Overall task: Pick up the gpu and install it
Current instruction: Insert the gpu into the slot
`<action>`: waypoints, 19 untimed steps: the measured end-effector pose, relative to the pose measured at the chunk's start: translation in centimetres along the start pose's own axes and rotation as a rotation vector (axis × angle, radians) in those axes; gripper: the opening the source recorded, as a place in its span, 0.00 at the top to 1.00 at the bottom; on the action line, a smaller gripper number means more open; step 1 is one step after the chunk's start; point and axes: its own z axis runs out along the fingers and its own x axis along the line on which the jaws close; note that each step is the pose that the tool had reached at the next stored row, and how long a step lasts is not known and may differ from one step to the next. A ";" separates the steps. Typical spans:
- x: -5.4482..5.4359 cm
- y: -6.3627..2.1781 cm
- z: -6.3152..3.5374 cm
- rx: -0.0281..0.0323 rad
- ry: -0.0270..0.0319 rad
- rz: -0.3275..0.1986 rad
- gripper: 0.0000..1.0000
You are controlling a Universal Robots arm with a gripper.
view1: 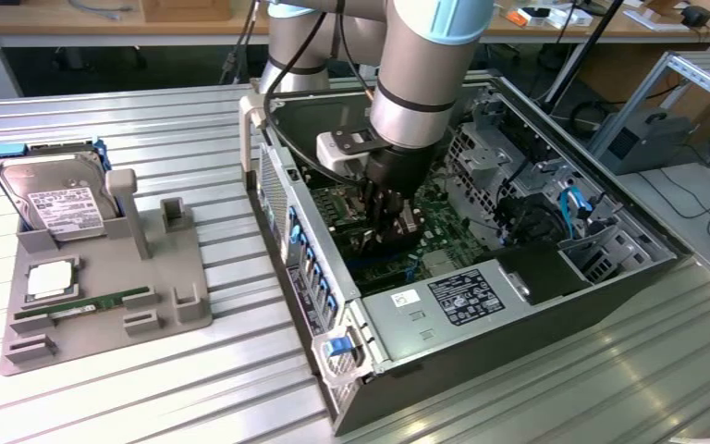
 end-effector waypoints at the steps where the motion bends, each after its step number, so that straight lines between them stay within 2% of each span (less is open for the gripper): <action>1: 0.0 0.00 0.00 0.0000 0.0000 0.000 0.73; 4: 0.0 -0.01 0.03 0.0000 0.0011 0.000 0.73; 8: 0.0 0.01 0.45 -0.0002 0.0116 0.000 0.73; 13: 0.0 0.01 0.52 0.0003 0.0115 0.000 0.72; 15: 0.0 0.01 0.50 0.0000 0.0119 0.000 0.60; 16: 0.0 0.01 0.50 0.0000 0.0119 0.000 0.47; 17: 0.0 0.01 0.42 -0.0001 0.0122 0.000 0.47; 19: 0.0 -0.01 -0.39 0.0000 0.0130 0.000 0.47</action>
